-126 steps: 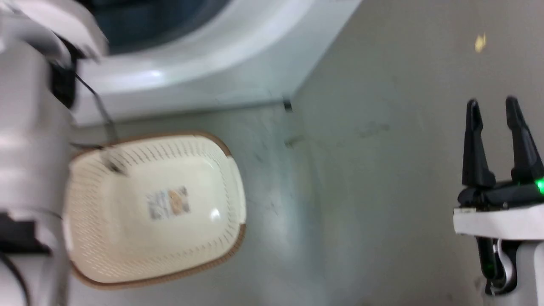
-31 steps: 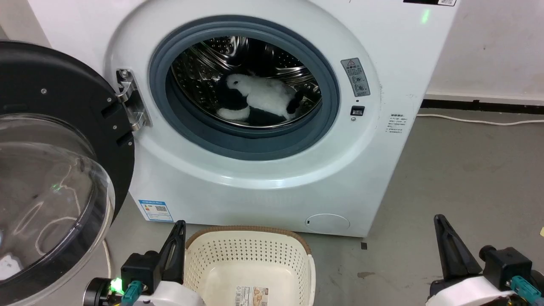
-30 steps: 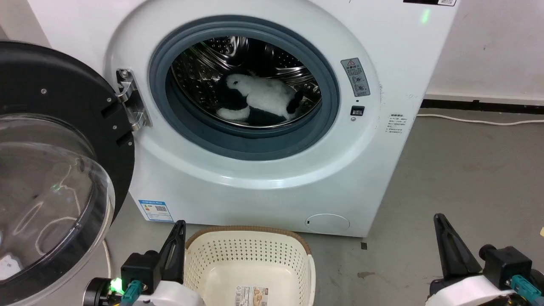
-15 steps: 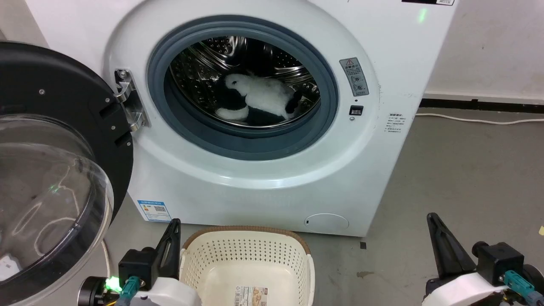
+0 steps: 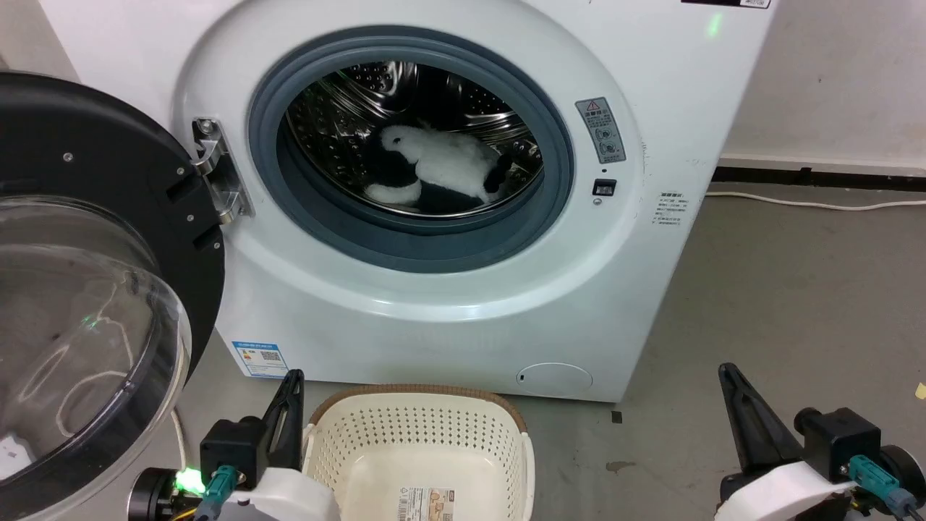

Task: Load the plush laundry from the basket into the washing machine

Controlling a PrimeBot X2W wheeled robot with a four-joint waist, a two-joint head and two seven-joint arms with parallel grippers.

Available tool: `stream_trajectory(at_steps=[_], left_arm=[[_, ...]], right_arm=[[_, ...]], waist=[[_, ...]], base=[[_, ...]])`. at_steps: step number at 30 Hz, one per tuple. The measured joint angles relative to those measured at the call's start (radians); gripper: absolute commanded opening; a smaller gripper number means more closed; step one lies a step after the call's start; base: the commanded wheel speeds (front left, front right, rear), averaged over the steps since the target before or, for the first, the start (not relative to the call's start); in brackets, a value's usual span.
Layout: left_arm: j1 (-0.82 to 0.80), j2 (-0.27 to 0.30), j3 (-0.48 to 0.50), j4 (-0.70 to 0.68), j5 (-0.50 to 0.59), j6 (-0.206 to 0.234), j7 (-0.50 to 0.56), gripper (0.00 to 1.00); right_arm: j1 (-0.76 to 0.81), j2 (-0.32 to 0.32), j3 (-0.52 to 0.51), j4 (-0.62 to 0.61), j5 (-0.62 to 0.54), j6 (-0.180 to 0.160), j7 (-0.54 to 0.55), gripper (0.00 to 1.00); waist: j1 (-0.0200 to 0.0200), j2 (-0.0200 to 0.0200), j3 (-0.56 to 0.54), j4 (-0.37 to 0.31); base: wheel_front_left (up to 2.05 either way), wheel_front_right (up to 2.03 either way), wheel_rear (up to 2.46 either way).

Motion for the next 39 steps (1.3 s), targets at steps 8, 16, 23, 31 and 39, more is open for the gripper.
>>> stream_trajectory(at_steps=[8,16,23,31,39], left_arm=[[0.0,-0.003,0.011,-0.011,0.01,0.003,0.016,0.0],[0.0,-0.012,0.023,-0.022,0.025,0.009,0.036,0.0],[-0.001,-0.016,0.029,-0.03,0.034,0.009,0.049,0.0],[-0.001,-0.018,0.037,-0.04,0.045,0.017,0.064,0.0],[-0.001,-0.019,0.043,-0.042,0.052,0.017,0.071,0.0]], right_arm=[[0.0,0.0,0.004,-0.003,-0.008,0.0,0.016,0.0],[-0.002,0.0,0.01,-0.006,-0.018,0.0,0.035,0.0],[-0.013,0.0,0.014,-0.01,-0.027,0.0,0.049,0.0],[-0.015,0.0,0.019,-0.013,-0.035,0.0,0.067,0.0],[-0.015,0.0,0.022,-0.014,-0.035,0.0,0.07,0.0]], waist=[[0.0,0.0,0.0,-0.002],[0.0,0.0,0.001,-0.004],[0.0,0.0,0.001,-0.006],[0.0,0.0,0.002,-0.008],[-0.0001,0.0,0.002,-0.008]], base=[[0.0,0.0,0.0],[0.0,0.0,0.0],[0.0,0.0,0.0],[0.0,0.0,0.0],[0.0,0.0,0.0]])
